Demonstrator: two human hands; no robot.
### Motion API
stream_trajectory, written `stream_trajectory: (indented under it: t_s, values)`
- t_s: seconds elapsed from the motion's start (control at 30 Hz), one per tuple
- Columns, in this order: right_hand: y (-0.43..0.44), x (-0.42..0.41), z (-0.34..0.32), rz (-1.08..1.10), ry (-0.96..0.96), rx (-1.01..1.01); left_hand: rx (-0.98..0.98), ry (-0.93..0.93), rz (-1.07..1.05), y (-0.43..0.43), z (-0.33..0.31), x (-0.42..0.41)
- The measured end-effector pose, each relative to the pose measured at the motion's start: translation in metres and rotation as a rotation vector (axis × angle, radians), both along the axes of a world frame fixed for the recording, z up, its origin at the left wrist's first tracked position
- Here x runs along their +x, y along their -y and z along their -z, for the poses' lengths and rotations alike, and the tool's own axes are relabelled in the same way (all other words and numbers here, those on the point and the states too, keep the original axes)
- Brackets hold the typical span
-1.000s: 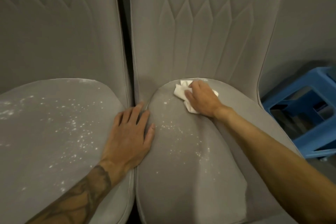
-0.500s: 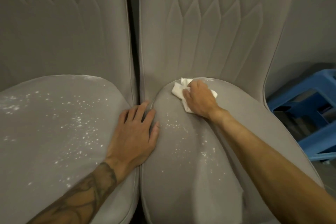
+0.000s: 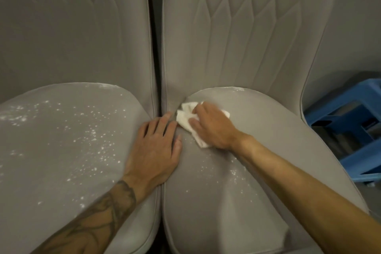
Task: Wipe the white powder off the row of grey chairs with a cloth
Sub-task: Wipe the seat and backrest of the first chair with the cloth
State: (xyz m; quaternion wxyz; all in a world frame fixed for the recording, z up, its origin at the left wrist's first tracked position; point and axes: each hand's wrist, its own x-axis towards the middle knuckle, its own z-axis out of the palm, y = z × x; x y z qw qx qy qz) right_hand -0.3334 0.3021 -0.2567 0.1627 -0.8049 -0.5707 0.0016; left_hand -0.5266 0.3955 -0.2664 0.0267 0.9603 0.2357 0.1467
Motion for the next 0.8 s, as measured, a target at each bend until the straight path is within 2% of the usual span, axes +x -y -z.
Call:
stream_trajectory:
  t_s: [0.1, 0.2, 0.3, 0.47, 0.7, 0.8]
  values:
    - [0.017, 0.005, -0.002, -0.131, -0.006, -0.046, -0.023, 0.022, -0.019, 0.0, 0.0, -0.001]
    - [-0.001, 0.033, -0.005, 0.045, 0.026, -0.052, -0.059, 0.032, -0.034, 0.001, 0.0, -0.001]
    - [-0.021, 0.021, -0.006, 0.151, 0.037, -0.027, -0.06, 0.052, -0.038, 0.001, 0.0, -0.001]
    - [0.011, -0.031, -0.005, -0.076, -0.016, -0.001, -0.101, 0.098, -0.029, 0.002, -0.004, -0.002]
    - [-0.034, -0.007, -0.009, 0.099, -0.025, -0.103, 0.009, 0.022, -0.074, 0.006, -0.007, -0.03]
    - [-0.01, -0.037, -0.009, -0.009, -0.049, -0.071, -0.003, 0.018, -0.105, 0.007, 0.0, -0.035]
